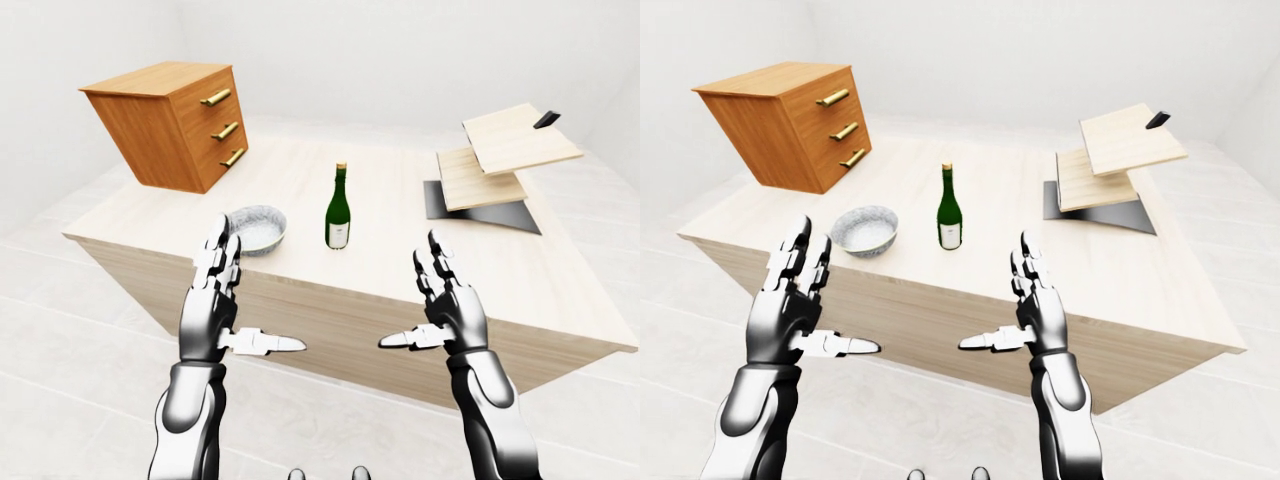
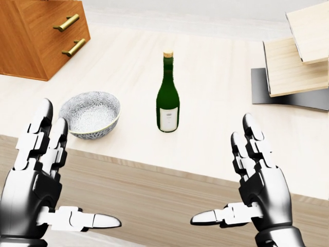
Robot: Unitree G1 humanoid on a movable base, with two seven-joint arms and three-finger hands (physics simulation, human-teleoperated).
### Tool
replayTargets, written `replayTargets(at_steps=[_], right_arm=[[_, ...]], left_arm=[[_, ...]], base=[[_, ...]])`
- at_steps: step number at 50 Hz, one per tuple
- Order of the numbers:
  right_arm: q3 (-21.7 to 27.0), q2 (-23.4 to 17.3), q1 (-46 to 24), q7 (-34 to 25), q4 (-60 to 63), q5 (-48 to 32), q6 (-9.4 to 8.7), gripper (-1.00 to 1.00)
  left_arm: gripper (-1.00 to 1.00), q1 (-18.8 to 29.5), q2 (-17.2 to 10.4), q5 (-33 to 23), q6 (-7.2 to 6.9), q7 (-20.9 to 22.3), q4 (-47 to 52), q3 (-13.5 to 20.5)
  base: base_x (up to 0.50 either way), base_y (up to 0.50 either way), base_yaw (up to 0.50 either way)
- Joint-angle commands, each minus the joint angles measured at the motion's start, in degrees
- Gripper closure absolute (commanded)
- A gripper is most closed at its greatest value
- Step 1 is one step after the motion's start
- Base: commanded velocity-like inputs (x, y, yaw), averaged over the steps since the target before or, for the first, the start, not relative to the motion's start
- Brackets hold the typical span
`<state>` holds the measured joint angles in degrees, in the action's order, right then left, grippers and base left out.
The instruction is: Put the wine bottle on the wine rack.
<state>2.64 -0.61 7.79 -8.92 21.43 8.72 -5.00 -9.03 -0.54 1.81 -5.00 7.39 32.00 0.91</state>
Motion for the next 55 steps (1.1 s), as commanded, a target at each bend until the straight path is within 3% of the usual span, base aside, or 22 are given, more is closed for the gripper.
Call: replayTargets(at_steps=[1, 11, 13, 36, 48, 55], right_arm=[[-0.1, 0.1, 0.2, -0.3, -1.0, 0.0, 0.0, -1.0], [-0.2, -0.1, -0.3, 1.4, -1.2, -2.3, 0.0, -1.0], [0.6, 0.8, -0.4, 1.1, -0.5, 0.5, 0.0, -1.0], [-2.0, 0.2, -1.2, 2.4, -0.4, -3.2, 0.0, -1.0], [-2.2, 0.3, -1.2, 1.9, -3.2, -2.9, 0.0, -1.0], [-2.6, 0.3, -1.3, 1.7, -2.3, -2.4, 0.0, -1.0]], left_arm=[[-1.0, -0.4, 0.1, -0.2, 0.0, 0.0, -0.1, -0.4], [-1.0, -0.4, 0.0, -0.3, 0.0, -0.2, 1.2, -0.7], [-1.0, -0.4, 0.0, -0.3, 0.0, -0.2, 0.9, -0.7], [-1.0, -0.9, -0.1, 0.0, 0.0, 0.3, 0.9, -0.6], [-1.0, -1.6, 0.0, 0.4, 0.0, 0.6, -0.1, 0.0], [-1.0, -1.8, 0.0, 0.0, 0.0, 0.8, -1.6, -0.1]], base=[[0.0, 0.0, 0.5], [0.0, 0.0, 0.5], [-0.04, 0.08, 0.0], [0.32, -0.37, 0.0], [0.02, 0.0, 0.0], [0.42, 0.18, 0.0]])
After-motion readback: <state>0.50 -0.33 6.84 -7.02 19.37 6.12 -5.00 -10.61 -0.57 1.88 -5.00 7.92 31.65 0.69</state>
